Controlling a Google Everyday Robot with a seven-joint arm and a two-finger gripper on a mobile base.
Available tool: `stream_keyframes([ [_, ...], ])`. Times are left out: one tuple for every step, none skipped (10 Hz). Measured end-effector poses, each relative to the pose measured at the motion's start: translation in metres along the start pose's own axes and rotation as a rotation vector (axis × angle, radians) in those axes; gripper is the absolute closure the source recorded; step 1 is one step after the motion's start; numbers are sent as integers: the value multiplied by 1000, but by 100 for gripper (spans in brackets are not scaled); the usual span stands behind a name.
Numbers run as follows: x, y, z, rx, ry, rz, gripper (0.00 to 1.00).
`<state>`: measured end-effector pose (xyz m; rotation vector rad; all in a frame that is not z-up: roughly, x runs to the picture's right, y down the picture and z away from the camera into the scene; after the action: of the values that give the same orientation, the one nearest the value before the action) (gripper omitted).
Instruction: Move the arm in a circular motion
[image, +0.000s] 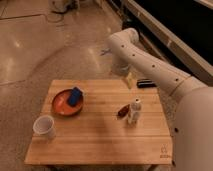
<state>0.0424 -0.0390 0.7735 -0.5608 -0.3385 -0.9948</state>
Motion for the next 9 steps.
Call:
stream_keyframes([
  [-15, -22, 4, 8, -10, -49, 20],
  [-32, -41, 8, 12, -22, -97, 20],
  [-56, -64, 13, 17, -39, -161, 20],
  [-75, -80, 16, 22, -54, -213, 20],
  [-96, -94, 18, 29, -70, -266, 20],
  [-116, -105, 19, 38, -84, -315, 20],
  [-133, -112, 18, 49, -95, -355, 20],
  [-155, -115, 15, 62, -109, -403, 20],
  [-171, -114, 12, 72, -117, -437, 20],
])
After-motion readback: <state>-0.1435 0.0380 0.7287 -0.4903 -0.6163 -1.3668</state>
